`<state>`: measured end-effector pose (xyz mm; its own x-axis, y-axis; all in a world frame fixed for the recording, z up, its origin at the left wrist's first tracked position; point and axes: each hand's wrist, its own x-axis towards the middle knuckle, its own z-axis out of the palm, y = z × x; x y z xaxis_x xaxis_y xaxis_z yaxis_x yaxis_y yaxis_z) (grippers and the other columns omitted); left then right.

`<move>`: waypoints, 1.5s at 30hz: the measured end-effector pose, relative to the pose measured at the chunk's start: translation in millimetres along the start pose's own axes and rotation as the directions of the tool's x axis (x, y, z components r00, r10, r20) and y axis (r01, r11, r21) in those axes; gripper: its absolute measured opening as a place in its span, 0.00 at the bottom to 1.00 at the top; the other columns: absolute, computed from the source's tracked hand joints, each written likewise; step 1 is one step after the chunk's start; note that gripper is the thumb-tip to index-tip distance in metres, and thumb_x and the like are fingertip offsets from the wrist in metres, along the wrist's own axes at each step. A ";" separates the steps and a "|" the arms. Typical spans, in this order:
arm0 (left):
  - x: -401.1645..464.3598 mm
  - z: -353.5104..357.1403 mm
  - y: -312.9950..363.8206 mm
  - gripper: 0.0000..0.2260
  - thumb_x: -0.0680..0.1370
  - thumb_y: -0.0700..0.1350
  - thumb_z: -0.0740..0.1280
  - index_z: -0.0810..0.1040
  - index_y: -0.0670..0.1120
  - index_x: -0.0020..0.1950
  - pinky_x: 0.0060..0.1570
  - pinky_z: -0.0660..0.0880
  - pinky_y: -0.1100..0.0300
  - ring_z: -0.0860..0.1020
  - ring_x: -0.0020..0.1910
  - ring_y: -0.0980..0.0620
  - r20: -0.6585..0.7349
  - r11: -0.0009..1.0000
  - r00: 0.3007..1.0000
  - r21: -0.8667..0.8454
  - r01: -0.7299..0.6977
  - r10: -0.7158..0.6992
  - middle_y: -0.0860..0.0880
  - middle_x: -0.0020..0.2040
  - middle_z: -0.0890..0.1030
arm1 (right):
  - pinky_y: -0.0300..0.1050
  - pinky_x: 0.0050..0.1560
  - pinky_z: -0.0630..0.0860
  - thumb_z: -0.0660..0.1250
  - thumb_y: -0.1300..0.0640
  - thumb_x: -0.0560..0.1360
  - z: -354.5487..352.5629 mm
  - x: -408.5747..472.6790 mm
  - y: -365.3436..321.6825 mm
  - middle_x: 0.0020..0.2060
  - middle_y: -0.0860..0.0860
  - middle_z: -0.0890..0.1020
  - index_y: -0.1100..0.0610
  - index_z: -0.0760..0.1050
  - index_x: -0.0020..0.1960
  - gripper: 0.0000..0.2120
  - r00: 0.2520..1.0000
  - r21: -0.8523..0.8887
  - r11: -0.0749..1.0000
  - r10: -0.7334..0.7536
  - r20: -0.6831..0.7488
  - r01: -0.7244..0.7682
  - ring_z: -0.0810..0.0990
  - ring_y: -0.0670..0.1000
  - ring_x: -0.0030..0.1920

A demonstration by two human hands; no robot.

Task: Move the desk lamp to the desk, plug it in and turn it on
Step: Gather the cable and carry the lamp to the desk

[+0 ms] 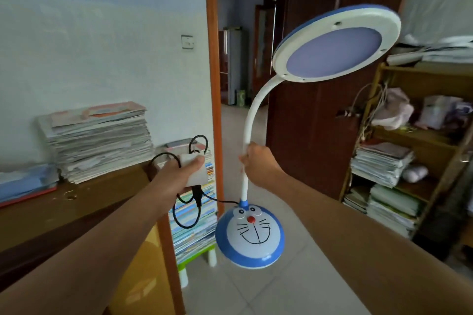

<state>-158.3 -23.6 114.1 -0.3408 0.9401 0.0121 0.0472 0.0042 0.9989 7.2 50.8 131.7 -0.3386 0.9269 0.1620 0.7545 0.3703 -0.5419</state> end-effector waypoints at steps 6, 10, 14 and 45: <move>9.1 103.6 5.6 0.11 0.76 0.47 0.66 0.77 0.43 0.56 0.51 0.76 0.50 0.79 0.51 0.43 0.124 1.000 0.992 0.002 0.003 -0.003 0.42 0.50 0.81 | 0.53 0.51 0.73 0.56 0.58 0.79 -55.9 -19.8 82.8 0.52 0.64 0.78 0.65 0.69 0.58 0.13 0.992 -0.042 0.997 0.058 -0.109 -0.063 0.77 0.64 0.53; 11.6 182.7 4.8 0.19 0.75 0.52 0.68 0.75 0.43 0.60 0.59 0.74 0.45 0.78 0.56 0.41 0.150 0.999 0.988 0.028 0.022 -0.026 0.39 0.56 0.80 | 0.53 0.50 0.73 0.56 0.58 0.79 -97.2 -28.7 147.8 0.52 0.63 0.78 0.65 0.69 0.58 0.13 0.984 -0.081 0.989 0.109 -0.143 -0.121 0.77 0.63 0.53; 10.3 269.2 3.1 0.09 0.75 0.51 0.67 0.75 0.48 0.51 0.43 0.74 0.58 0.78 0.45 0.49 0.200 1.000 0.980 0.017 0.011 -0.015 0.49 0.44 0.79 | 0.52 0.50 0.78 0.59 0.58 0.78 -141.0 -37.3 215.0 0.51 0.62 0.79 0.64 0.69 0.57 0.12 0.973 -0.032 0.981 0.183 -0.141 -0.189 0.80 0.61 0.51; 112.4 779.6 9.0 0.06 0.74 0.50 0.69 0.77 0.50 0.47 0.37 0.72 0.58 0.79 0.42 0.51 0.782 0.999 0.623 0.028 -0.027 -0.005 0.50 0.43 0.80 | 0.54 0.44 0.78 0.57 0.55 0.78 -372.7 -30.5 612.4 0.48 0.63 0.79 0.64 0.71 0.52 0.12 0.631 0.067 0.734 0.623 -0.463 -0.676 0.79 0.62 0.46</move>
<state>535.8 347.9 88.8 0.5215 0.8526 -0.0328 0.0825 -0.0121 0.9965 689.1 272.2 102.3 0.5167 0.8435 0.1469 0.7450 -0.3584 -0.5626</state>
